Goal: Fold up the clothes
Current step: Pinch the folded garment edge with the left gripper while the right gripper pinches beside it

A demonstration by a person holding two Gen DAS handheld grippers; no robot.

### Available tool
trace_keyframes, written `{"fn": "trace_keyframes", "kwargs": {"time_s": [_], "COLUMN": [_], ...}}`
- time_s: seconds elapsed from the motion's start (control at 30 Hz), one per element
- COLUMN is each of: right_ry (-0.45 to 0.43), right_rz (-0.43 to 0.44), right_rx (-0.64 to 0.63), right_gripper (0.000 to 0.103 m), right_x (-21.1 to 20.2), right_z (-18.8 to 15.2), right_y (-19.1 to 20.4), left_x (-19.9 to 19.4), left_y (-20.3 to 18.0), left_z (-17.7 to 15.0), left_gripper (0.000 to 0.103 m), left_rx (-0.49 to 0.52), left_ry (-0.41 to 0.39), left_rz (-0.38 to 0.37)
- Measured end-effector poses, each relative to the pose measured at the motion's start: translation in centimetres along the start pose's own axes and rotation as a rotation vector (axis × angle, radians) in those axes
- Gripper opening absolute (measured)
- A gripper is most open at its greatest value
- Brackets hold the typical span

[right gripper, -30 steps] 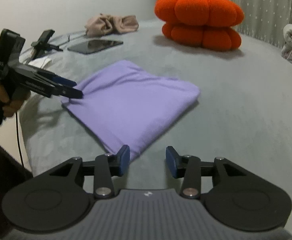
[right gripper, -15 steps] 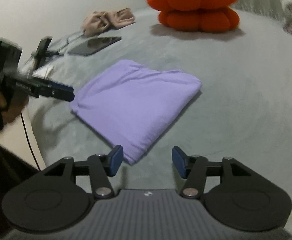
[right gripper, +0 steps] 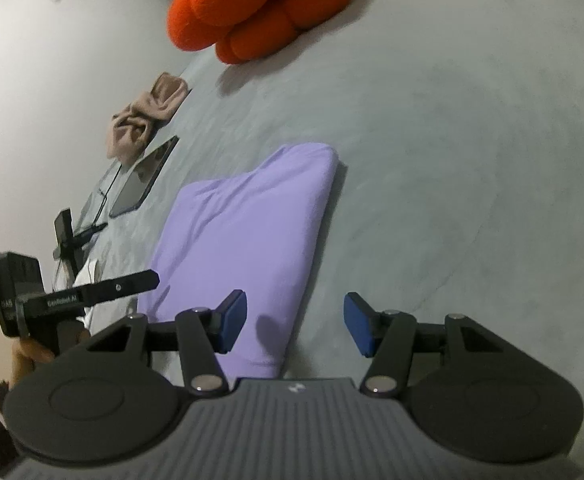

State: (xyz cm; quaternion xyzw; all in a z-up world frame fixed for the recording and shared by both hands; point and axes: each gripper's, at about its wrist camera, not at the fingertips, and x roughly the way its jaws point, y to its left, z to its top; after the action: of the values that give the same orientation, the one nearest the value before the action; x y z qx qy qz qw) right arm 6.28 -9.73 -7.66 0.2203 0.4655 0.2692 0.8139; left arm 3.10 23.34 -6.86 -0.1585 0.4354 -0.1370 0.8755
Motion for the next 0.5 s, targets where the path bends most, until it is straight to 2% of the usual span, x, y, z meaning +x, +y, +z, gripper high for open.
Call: {"fn": "trace_keyframes", "kwargs": {"time_s": [0.17, 0.5], "right_ry": [-0.005, -0.018], "right_rz": [-0.004, 0.006], "right_rx": [0.013, 0.052], "right_gripper": [0.058, 0.058], "right_x": [0.01, 0.67], "right_z": [0.30, 0.73], "right_y": [0.09, -0.47], "left_x": [0.46, 0.87], "left_y": [-0.25, 0.64], "left_z": [0.29, 0.65], "left_gripper": [0.076, 0.076], "left_rx": [0.012, -0.012], "left_ry": [0.001, -0.014], "left_rz": [0.016, -0.013]}}
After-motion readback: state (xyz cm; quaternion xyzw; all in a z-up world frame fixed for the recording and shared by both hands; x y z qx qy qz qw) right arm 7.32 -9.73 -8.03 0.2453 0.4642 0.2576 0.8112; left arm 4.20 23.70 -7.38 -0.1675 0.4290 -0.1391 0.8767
